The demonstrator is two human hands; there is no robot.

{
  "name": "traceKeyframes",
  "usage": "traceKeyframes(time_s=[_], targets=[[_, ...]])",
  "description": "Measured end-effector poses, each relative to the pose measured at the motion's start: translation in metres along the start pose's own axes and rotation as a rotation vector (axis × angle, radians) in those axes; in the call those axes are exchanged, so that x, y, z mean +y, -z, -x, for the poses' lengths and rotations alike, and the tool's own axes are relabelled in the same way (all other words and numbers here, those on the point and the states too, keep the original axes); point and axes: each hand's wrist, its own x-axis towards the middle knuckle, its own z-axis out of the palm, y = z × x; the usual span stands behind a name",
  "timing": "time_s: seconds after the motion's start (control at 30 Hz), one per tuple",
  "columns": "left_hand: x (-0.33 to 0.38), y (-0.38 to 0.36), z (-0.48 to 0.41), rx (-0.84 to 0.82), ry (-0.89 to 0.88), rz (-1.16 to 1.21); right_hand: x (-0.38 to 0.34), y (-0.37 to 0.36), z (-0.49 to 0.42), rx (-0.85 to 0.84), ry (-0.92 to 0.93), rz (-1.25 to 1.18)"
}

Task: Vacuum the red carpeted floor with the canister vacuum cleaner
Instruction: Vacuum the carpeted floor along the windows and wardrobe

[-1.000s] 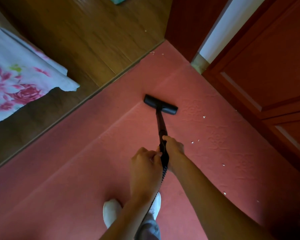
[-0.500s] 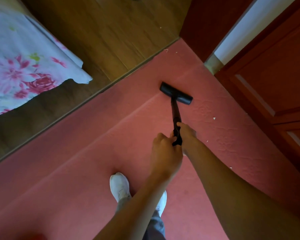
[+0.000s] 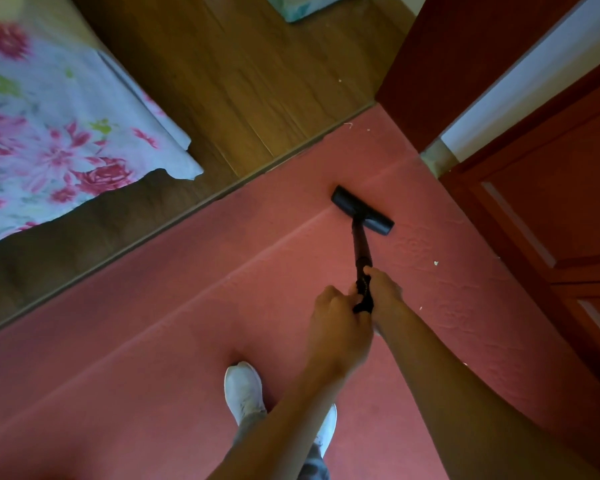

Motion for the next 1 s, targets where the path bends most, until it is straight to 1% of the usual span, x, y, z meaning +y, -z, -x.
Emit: traceKeyframes(time_s=[0.1, 0.17, 0.27, 0.43, 0.53, 0.6, 0.67, 0.8, 0.9, 1.0], targets=[[0.003, 0.015, -0.009, 0.124, -0.034, 0.037, -0.008, -0.020, 0.007, 0.014, 0.062, 0.056], [0.003, 0.034, -0.005, 0.167, -0.010, 0.050, -0.004, -0.029, 0.023, 0.007, 0.066, 0.107], [0.000, 0.068, 0.018, 0.176, 0.039, -0.023, 0.010, -0.042, 0.051, -0.025, 0.020, 0.161], [-0.008, 0.115, 0.031, 0.352, 0.117, -0.065, 0.027, -0.084, 0.093, -0.125, -0.051, 0.245], [-0.019, 0.138, 0.021, 0.412, 0.200, -0.059, 0.040, -0.110, 0.098, -0.153, -0.086, 0.281], [-0.028, 0.148, 0.014, 0.405, 0.220, -0.039, 0.049, -0.126, 0.094, -0.139, -0.096, 0.312], [-0.035, 0.152, 0.008, 0.382, 0.204, -0.011, 0.052, -0.140, 0.083, -0.109, -0.079, 0.325], [-0.039, 0.147, -0.008, 0.311, 0.131, 0.011, 0.041, -0.162, 0.059, -0.059, -0.001, 0.346], [-0.032, 0.144, -0.020, 0.248, 0.062, 0.002, 0.024, -0.168, 0.051, -0.057, 0.046, 0.349], [-0.026, 0.147, -0.021, 0.265, 0.001, 0.018, 0.012, -0.163, 0.052, -0.030, 0.055, 0.343]])
